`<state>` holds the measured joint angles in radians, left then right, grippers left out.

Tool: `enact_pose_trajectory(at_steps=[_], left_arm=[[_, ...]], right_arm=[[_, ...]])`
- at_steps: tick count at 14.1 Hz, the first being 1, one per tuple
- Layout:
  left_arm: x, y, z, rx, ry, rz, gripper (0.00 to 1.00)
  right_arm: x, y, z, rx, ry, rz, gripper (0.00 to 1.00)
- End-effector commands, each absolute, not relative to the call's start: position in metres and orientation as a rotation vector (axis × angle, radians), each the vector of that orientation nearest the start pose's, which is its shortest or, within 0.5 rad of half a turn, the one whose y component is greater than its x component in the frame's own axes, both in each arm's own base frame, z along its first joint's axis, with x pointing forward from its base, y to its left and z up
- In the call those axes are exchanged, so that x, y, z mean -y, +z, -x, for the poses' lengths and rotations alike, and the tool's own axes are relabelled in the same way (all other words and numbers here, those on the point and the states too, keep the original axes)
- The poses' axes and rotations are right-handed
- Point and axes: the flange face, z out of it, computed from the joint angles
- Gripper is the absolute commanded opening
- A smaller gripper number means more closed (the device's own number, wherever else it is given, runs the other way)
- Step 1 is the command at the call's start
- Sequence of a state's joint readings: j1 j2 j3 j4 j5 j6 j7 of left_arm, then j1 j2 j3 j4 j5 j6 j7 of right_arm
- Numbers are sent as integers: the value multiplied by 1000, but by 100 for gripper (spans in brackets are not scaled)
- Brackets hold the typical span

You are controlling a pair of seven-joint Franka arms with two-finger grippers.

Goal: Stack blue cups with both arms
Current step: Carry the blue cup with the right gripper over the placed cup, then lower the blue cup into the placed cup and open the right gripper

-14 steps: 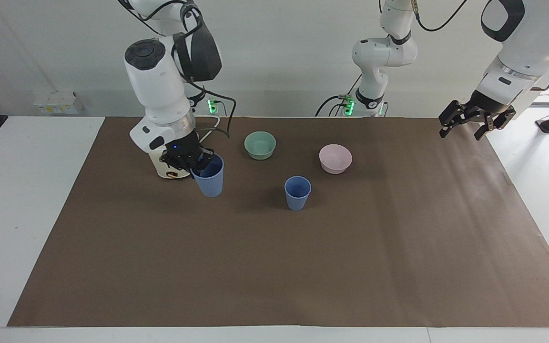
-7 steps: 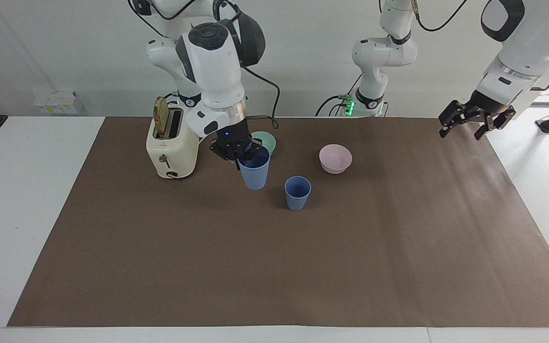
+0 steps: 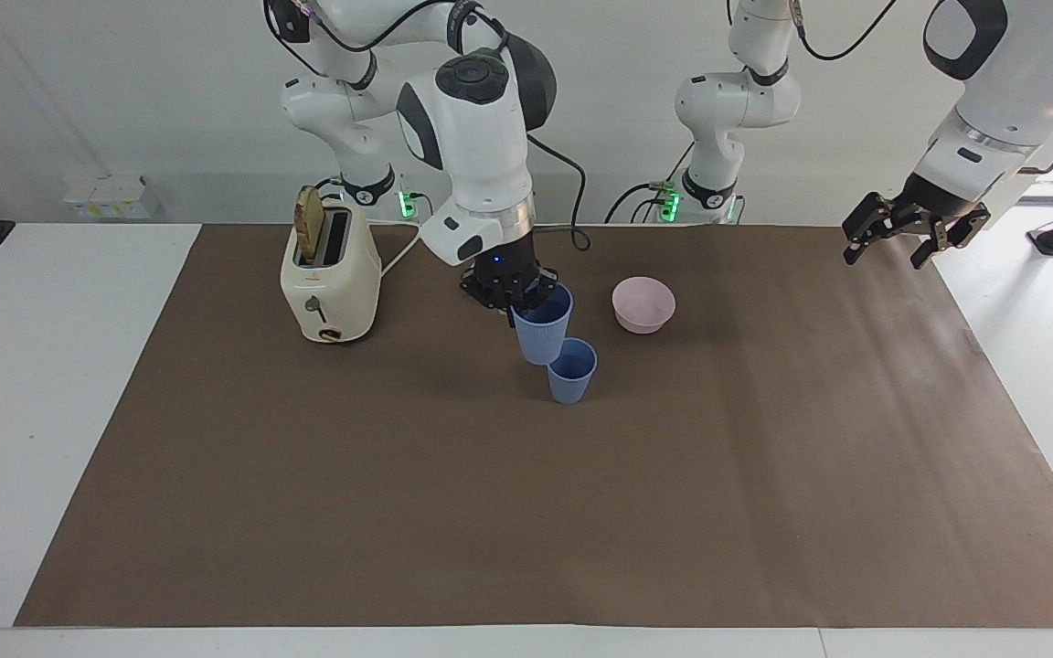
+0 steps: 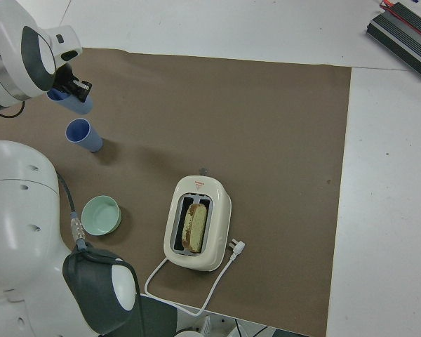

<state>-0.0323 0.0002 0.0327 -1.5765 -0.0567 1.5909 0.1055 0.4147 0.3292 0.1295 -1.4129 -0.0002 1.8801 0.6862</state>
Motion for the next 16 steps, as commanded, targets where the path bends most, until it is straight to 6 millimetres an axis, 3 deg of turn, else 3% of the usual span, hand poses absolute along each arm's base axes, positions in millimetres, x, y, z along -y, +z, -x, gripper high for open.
enact_pose_trajectory(at_steps=[1, 5, 11, 16], left_arm=[[4, 628, -558, -167, -19, 3185, 100], [4, 628, -558, -167, -24, 3187, 100], [4, 628, -558, -167, -22, 3187, 100], [4, 628, -558, -164, -21, 3187, 100]], right_arm=[[-365, 511, -584, -257, -166, 3022, 0], [-379, 495, -582, -232, -167, 3013, 0], [-380, 458, -574, -226, -105, 3049, 0], [-388, 449, -566, -202, -80, 3064, 0]])
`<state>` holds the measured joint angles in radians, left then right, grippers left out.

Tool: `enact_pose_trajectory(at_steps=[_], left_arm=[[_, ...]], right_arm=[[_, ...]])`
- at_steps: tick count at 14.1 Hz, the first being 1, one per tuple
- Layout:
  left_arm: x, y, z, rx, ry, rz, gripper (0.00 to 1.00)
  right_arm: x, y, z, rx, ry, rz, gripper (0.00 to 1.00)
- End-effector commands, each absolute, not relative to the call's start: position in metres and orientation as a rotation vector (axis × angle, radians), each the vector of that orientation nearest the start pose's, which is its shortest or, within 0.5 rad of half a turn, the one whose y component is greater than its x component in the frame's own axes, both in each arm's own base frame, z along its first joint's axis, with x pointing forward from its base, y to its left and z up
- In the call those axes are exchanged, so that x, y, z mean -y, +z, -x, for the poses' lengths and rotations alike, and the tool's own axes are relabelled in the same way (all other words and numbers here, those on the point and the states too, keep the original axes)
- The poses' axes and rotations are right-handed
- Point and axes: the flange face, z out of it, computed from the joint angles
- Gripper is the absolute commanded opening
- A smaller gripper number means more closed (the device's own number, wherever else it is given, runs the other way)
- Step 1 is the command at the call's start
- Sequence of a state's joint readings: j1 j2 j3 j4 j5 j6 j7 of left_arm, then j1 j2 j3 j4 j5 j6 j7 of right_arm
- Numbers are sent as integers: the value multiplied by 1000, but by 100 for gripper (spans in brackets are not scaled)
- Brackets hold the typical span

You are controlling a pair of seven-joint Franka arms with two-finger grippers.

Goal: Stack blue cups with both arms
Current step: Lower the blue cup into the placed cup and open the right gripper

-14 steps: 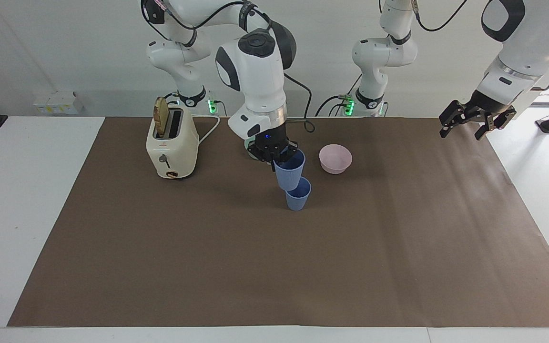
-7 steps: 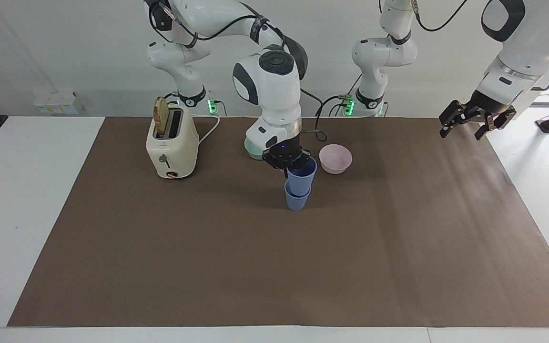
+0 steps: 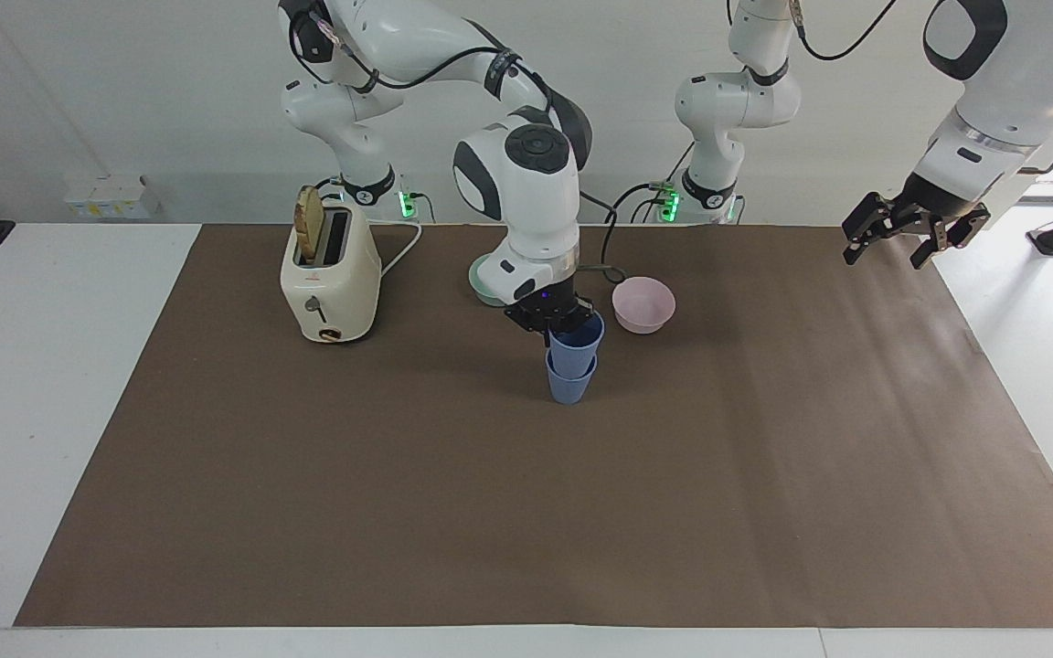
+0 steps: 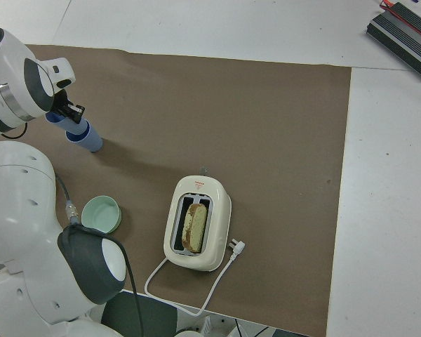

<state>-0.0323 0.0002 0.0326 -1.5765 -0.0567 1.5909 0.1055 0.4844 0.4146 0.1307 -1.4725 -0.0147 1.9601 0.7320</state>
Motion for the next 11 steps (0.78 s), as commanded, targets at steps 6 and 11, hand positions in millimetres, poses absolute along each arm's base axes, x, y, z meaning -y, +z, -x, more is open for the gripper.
enact_pose_trajectory(at_steps=[6, 11], left_arm=[[5, 628, -559, -164, -24, 3188, 100], [5, 628, -559, -164, -24, 3188, 100]], right_arm=[[-390, 436, -561, -194, -58, 3076, 0], [-386, 414, -562, -201, -53, 3079, 0]])
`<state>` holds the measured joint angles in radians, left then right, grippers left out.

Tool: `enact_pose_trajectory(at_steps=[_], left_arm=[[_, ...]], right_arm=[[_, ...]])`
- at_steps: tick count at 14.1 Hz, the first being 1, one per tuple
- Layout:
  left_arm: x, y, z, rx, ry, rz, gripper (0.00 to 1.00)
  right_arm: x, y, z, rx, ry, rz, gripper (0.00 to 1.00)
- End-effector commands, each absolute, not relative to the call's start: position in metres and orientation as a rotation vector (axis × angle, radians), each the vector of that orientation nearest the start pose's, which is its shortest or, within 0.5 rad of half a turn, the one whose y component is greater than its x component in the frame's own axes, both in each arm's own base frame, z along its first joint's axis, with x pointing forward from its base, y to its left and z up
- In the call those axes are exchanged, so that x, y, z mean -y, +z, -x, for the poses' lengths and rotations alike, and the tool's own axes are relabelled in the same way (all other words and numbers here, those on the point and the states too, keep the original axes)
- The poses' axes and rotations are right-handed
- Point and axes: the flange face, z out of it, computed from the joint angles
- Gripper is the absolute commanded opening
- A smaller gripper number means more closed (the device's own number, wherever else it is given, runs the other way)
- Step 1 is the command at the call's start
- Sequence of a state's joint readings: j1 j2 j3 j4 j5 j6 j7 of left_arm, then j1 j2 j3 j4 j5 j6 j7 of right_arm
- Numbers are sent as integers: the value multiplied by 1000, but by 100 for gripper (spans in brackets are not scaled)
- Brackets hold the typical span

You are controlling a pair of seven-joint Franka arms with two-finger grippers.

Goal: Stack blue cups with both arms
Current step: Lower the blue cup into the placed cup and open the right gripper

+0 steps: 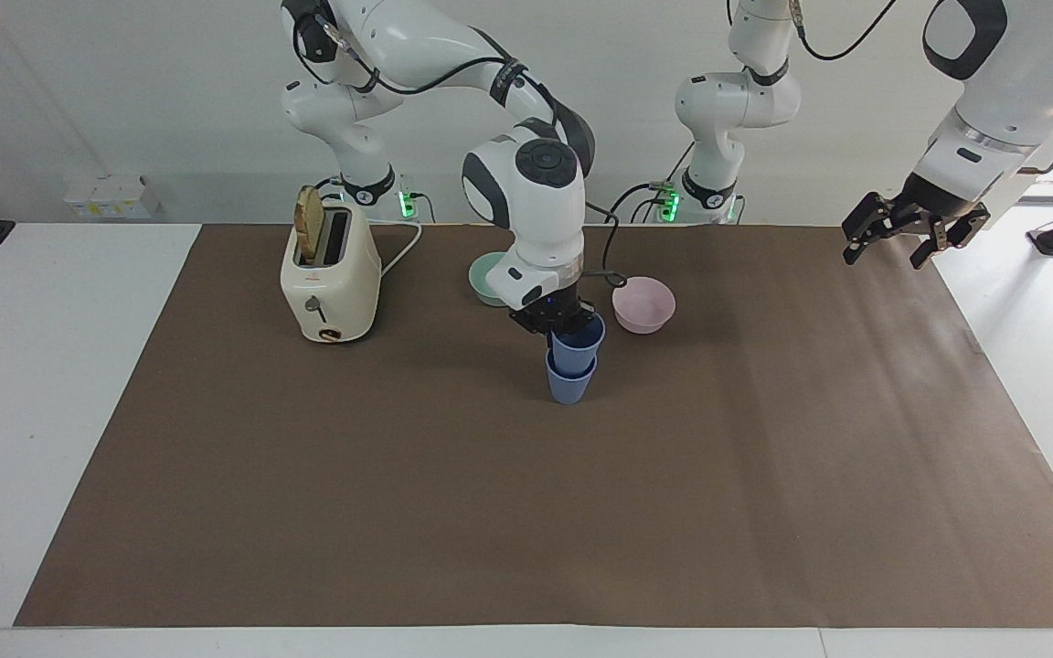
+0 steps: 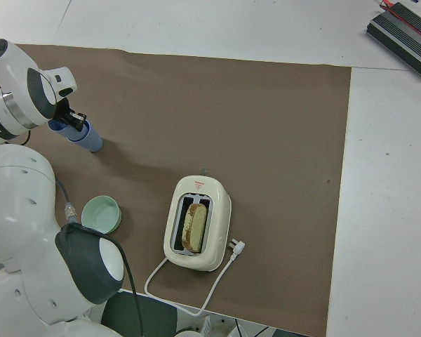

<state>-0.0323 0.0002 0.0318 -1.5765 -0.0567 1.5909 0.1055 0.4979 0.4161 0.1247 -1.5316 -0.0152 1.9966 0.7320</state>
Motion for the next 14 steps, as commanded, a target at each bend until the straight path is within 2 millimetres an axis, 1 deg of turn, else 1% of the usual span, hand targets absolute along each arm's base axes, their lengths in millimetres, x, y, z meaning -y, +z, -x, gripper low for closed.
enact_pose_trajectory(at_steps=[1, 2, 3, 4, 6, 8, 9, 11, 13, 14], left_arm=[[5, 628, -559, -164, -24, 3188, 100], [5, 628, -559, -164, -24, 3188, 100], [5, 628, -559, -164, -24, 3188, 100], [5, 628, -559, -164, -24, 3188, 100], [5, 628, -559, -164, -24, 3188, 100], [5, 628, -559, -164, -24, 3188, 100], [5, 628, -559, -167, -24, 3188, 100], [4, 628, -559, -167, -24, 3188, 100], [5, 628, -559, -167, -24, 3188, 100], [5, 627, -559, -167, -22, 3188, 100]], right_arm=[[-386, 410, -562, -200, -62, 3074, 0], [-382, 407, -563, -211, -61, 3070, 24], [-380, 407, -566, -215, -69, 3066, 94], [-381, 409, -566, -196, -88, 3062, 100], [-386, 412, -565, -196, -103, 3060, 100], [-382, 418, -566, -198, -103, 3069, 100], [-376, 429, -568, -209, -108, 3073, 100], [-355, 466, -573, -254, -119, 3079, 100], [-312, 510, -587, -315, -166, 3073, 100], [-293, 529, -591, -298, -168, 3091, 100]])
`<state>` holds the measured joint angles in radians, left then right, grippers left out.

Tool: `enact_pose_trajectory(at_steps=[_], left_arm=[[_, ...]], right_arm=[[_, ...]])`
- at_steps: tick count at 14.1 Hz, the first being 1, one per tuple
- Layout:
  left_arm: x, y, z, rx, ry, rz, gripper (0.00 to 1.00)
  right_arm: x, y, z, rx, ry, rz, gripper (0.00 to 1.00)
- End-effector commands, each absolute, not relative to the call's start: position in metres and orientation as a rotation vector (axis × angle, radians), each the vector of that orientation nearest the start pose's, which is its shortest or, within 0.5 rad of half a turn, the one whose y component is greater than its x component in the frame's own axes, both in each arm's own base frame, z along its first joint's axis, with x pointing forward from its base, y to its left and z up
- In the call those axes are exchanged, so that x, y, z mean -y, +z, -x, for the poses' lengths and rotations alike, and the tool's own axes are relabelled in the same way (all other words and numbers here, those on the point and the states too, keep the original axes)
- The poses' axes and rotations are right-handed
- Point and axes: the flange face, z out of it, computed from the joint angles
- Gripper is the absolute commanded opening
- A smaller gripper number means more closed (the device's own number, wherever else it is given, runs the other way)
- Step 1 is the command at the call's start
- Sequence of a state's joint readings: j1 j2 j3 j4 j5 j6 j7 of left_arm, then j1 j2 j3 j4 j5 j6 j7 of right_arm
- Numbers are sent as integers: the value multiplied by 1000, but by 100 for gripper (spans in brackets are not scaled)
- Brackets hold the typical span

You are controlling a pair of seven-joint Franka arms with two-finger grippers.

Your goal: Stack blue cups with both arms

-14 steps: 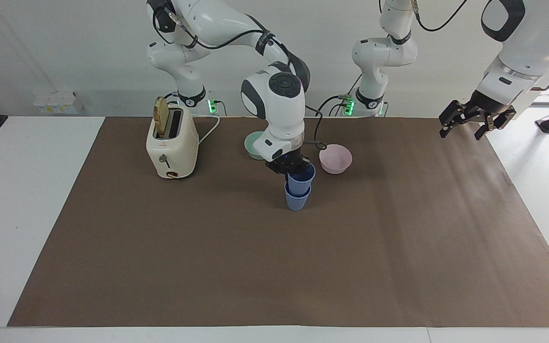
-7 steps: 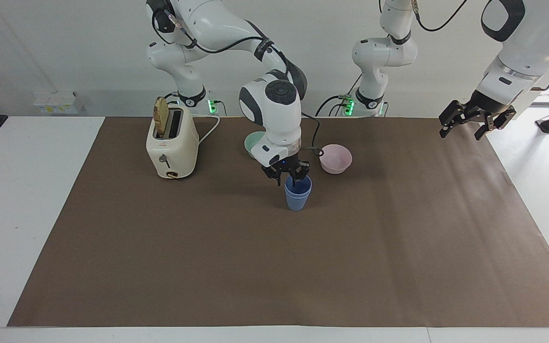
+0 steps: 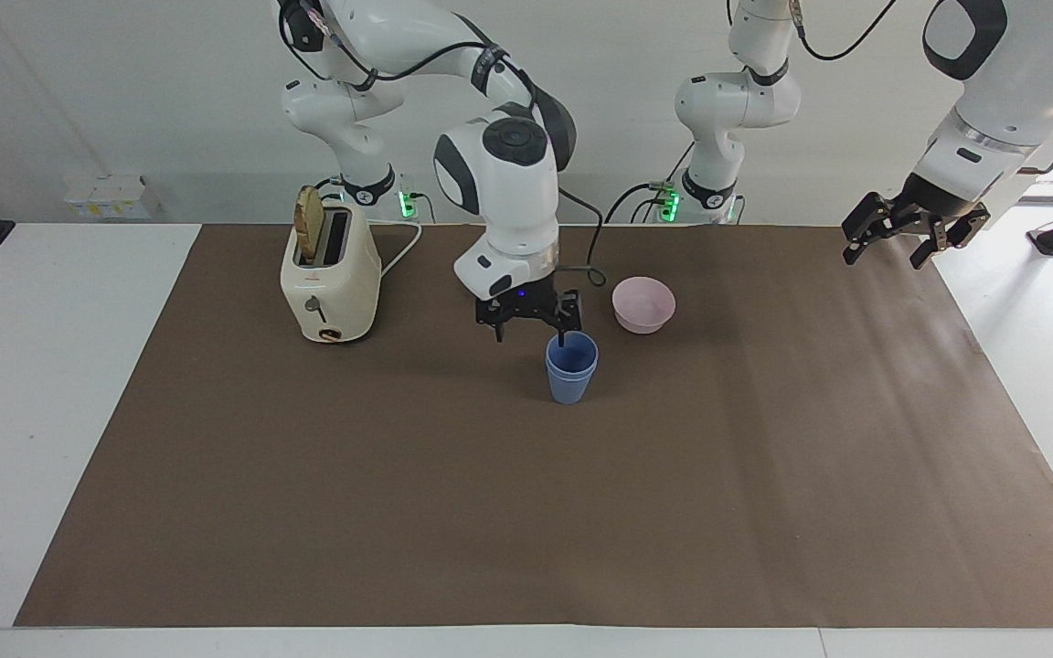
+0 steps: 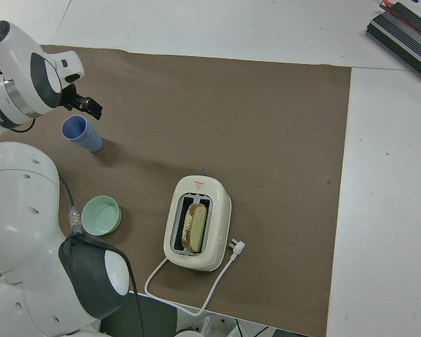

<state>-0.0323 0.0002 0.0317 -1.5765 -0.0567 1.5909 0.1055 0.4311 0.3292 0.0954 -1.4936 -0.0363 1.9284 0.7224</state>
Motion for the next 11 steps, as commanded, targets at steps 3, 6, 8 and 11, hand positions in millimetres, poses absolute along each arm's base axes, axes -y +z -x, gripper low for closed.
enact_pose_trajectory(at_steps=[3, 6, 8, 11], left_arm=[[5, 627, -559, -167, -22, 3188, 100], [6, 628, -558, -169, -24, 3188, 100], [5, 628, -558, -167, -24, 3188, 100], [6, 628, -558, -172, -21, 3188, 100]], right_arm=[[-240, 573, -589, -195, -128, 3164, 100], [-160, 623, -576, -85, -92, 3184, 100], [-130, 640, -570, -56, -48, 3204, 100], [-62, 669, -562, -28, -73, 3192, 100]])
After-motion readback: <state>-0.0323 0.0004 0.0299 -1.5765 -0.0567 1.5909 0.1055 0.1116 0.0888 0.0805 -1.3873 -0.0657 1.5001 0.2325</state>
